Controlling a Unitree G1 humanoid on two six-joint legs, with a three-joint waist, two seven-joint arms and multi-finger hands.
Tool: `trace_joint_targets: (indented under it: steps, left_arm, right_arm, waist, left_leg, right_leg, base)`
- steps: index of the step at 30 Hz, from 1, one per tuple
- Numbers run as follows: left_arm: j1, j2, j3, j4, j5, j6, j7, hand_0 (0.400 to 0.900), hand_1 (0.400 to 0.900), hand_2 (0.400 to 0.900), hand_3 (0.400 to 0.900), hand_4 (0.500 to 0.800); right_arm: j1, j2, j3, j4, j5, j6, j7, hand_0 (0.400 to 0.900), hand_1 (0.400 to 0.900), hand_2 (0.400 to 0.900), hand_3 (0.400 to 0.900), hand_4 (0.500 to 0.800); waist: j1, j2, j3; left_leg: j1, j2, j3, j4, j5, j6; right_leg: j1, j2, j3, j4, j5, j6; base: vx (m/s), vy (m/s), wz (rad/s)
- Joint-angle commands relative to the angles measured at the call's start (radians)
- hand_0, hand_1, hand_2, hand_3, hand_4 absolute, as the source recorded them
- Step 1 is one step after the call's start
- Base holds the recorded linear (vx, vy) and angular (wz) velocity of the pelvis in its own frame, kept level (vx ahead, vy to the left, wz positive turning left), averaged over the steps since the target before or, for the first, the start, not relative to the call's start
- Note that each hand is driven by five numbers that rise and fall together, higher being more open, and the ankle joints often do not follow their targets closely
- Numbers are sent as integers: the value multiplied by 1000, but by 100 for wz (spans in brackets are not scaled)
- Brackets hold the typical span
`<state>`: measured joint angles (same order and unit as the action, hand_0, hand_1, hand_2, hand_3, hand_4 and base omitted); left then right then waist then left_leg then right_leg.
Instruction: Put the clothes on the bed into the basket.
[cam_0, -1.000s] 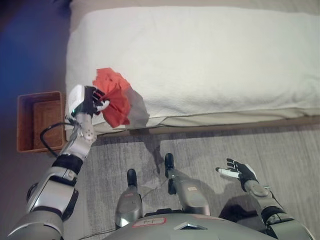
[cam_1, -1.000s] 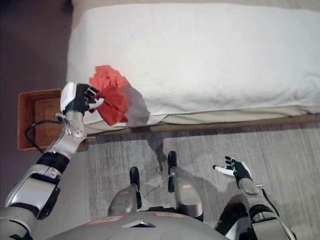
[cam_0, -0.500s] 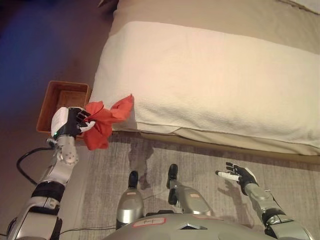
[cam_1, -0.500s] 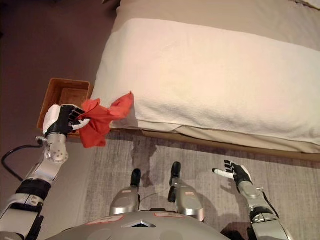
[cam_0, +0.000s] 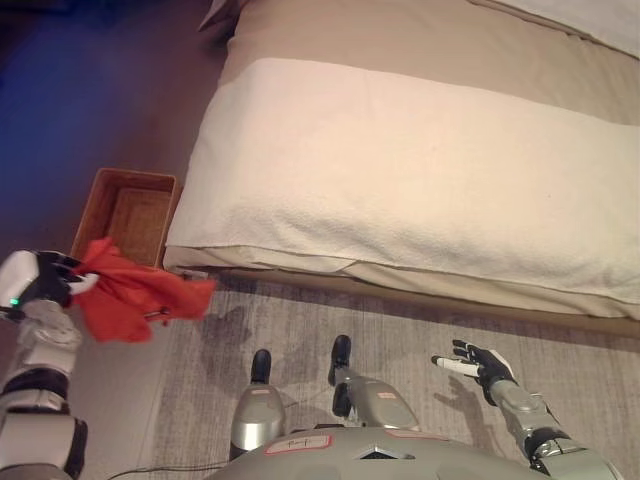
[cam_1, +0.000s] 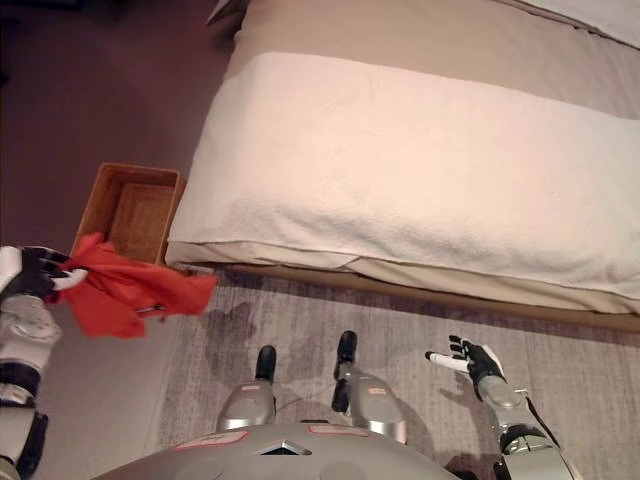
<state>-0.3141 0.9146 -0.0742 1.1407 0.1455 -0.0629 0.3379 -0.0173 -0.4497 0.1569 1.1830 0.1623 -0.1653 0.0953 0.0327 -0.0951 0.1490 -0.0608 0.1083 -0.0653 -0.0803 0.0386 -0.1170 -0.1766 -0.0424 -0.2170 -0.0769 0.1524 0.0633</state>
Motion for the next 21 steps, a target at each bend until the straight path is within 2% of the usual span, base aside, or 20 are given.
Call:
trace_joint_targets:
  steps: [1, 6, 21]
  left_arm:
    - [-233, 192, 40, 121, -30, -12, 94, 400, 400, 400, 400, 500]
    - [-368, 234, -17, 178, -83, -5, 75, 400, 400, 400, 400, 500]
    - [-628, 244, -196, 189, -104, 6, 65, 400, 400, 400, 400, 500]
  right_arm:
    - [-18, -86, 34, -6, 4, -32, -28, 900, 900, 900, 900, 800]
    - [-21, -102, 49, -6, 3, -20, -29, 900, 900, 900, 900, 800]
    - [-51, -125, 73, -44, 14, -12, -22, 900, 900, 900, 900, 800]
  waist:
    - [-8, -6, -7]
    - [-15, -11, 6]
    - [-42, 8, 42]
  left_leg:
    - [33, 16, 90, -7, -4, -16]
    - [19, 15, 96, -7, -2, -14]
    - [-44, -19, 115, -7, 7, -4]
  right_leg:
    - [-15, -78, 28, 60, 31, 115]
    - [-30, -81, 28, 56, 42, 122]
    - [-91, -102, 53, 33, 83, 133]
  base:
    - [-34, 2, -10]
    - [-7, 11, -2]
    - [-21, 45, -4]
